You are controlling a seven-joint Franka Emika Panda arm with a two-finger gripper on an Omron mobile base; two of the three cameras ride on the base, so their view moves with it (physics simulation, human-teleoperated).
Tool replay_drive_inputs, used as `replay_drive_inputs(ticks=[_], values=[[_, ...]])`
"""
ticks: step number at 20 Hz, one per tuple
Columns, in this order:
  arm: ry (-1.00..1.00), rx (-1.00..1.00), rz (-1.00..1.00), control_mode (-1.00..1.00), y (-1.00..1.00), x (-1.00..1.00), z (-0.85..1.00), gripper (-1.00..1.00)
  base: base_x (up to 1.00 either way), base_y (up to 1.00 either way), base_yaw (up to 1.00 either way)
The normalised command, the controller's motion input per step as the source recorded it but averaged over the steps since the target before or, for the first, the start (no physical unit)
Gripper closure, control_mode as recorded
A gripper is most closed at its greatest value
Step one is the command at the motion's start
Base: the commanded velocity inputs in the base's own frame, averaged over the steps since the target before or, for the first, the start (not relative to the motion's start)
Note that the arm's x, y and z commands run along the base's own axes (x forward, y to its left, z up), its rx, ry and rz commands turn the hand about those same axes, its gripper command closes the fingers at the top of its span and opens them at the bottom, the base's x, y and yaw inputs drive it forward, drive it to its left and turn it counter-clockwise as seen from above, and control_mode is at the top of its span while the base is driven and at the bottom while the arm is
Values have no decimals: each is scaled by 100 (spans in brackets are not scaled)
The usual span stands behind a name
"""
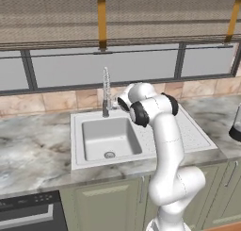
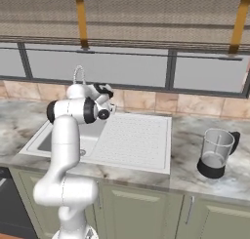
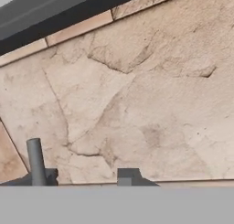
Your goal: Turn on the sink faucet and place the jug under the water for a few seconds to fill it up.
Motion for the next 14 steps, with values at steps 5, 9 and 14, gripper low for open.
replay_drive_inputs(ticks=[5,9,14], values=[[18,25,-8,-100,-100,22,-32,100,0,0,0],[21,27,-6,-100,-100,16,-31,100,0,0,0],[19,28,-4,-100,-100,9,-40,100,0,0,0]])
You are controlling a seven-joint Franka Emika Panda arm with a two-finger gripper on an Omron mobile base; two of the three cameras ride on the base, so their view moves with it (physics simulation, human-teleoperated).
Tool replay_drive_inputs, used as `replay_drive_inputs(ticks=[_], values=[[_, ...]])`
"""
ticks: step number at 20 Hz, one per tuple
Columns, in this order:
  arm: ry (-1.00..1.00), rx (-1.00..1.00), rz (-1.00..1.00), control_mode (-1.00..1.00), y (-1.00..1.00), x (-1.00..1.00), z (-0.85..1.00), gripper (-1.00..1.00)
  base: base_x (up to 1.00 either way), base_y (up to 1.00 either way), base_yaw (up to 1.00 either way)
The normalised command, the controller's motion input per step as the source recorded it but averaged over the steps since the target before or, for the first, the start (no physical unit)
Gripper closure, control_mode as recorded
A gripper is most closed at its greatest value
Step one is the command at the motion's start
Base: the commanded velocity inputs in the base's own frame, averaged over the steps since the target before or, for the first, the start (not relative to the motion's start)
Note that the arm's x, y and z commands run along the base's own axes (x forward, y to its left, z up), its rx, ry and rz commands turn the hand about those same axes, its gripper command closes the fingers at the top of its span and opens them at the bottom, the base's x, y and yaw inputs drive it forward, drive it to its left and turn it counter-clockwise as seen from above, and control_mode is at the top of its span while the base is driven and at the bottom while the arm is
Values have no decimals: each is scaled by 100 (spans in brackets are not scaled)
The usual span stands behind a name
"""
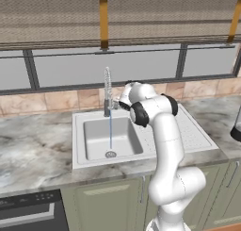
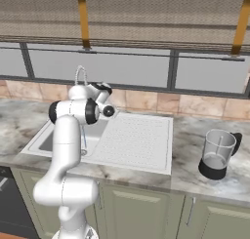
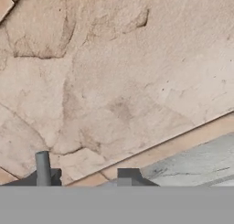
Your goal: Turn on the sink faucet and place the jug under the water for a few seconds to fill it up.
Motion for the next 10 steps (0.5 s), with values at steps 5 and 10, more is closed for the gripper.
replay_drive_inputs(ticks=[5,10], values=[[17,26,-3,-100,-100,2,-45,100,0,0,0],[15,24,-1,-100,-94,0,-51,-100,0,0,0]])
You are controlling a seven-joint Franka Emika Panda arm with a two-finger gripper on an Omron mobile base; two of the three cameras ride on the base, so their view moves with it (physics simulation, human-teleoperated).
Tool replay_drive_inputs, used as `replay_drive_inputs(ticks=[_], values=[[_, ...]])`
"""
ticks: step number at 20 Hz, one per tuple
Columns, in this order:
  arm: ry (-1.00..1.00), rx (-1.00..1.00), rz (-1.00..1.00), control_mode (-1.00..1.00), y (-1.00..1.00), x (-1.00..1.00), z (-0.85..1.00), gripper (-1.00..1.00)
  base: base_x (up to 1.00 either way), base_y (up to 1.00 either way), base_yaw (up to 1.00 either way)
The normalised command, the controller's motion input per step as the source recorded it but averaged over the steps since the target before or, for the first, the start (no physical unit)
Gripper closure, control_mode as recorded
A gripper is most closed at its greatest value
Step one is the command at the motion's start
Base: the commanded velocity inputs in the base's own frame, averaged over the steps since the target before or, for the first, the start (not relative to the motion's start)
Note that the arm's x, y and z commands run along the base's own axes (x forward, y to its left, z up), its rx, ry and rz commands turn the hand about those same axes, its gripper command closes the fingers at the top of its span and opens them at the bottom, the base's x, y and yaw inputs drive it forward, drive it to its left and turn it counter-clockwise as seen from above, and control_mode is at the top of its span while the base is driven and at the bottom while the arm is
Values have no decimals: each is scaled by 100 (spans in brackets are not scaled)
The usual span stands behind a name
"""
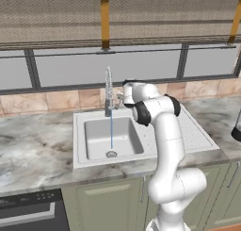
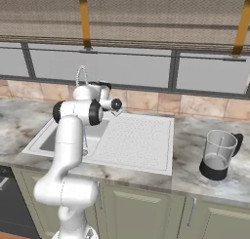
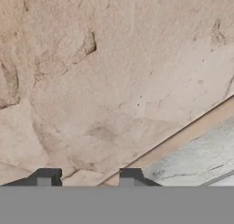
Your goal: Turn on the sink faucet and place the jug under the water for a few seconds to fill it up.
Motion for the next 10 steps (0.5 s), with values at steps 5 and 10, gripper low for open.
replay_drive_inputs(ticks=[5,10], values=[[12,6,-2,-100,-22,0,-29,-100,0,0,0],[1,0,-1,-100,-18,-29,-1,-100,0,0,0]])
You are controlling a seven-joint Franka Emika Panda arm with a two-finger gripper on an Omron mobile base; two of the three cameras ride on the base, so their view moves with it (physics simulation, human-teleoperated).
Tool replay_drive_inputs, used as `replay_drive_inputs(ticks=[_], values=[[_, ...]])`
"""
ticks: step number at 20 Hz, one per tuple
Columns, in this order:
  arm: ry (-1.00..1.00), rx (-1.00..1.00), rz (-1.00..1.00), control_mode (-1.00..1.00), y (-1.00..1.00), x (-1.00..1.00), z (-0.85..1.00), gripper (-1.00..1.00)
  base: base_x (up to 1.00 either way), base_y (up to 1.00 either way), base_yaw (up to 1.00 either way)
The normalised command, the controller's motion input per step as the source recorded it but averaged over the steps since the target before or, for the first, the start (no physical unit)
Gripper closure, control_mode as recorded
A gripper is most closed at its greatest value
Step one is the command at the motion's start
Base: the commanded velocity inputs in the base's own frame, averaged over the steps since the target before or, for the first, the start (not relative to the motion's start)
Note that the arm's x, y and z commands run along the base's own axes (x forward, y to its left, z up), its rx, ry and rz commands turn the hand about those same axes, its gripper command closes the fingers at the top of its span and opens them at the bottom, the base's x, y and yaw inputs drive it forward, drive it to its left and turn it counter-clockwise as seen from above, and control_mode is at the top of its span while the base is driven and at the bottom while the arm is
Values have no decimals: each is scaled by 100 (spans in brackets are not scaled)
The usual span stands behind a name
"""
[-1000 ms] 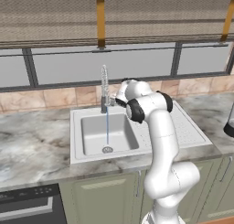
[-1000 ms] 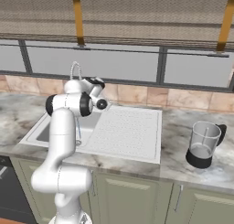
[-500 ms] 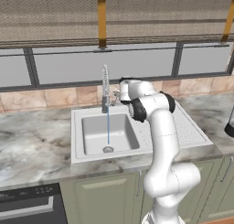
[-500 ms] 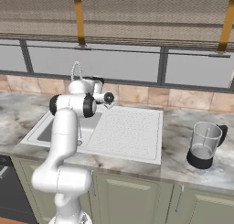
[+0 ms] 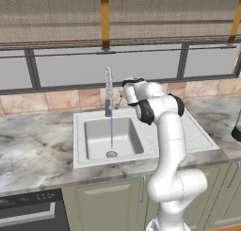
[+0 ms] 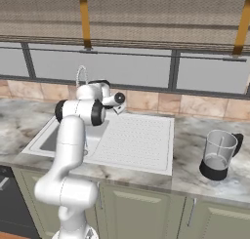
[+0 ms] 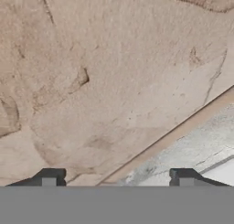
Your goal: Turn on the sink faucet and place the jug under the water for a few seconds to fill it up.
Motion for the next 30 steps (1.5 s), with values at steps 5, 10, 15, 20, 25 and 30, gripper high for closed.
replay_drive_inputs(ticks=[5,10,15,20,25,30], values=[[-6,-1,0,-100,-20,-77,39,-100,0,0,0],[-8,-5,0,-100,-7,-87,53,-100,0,0,0],[-11,-10,0,-100,0,-99,41,-100,0,0,0],[-14,-14,0,-100,-2,-100,46,-100,0,0,0],[-2,-12,0,-100,-16,-100,76,-100,0,0,0],[0,-11,0,-100,-19,-100,82,-100,0,0,0]])
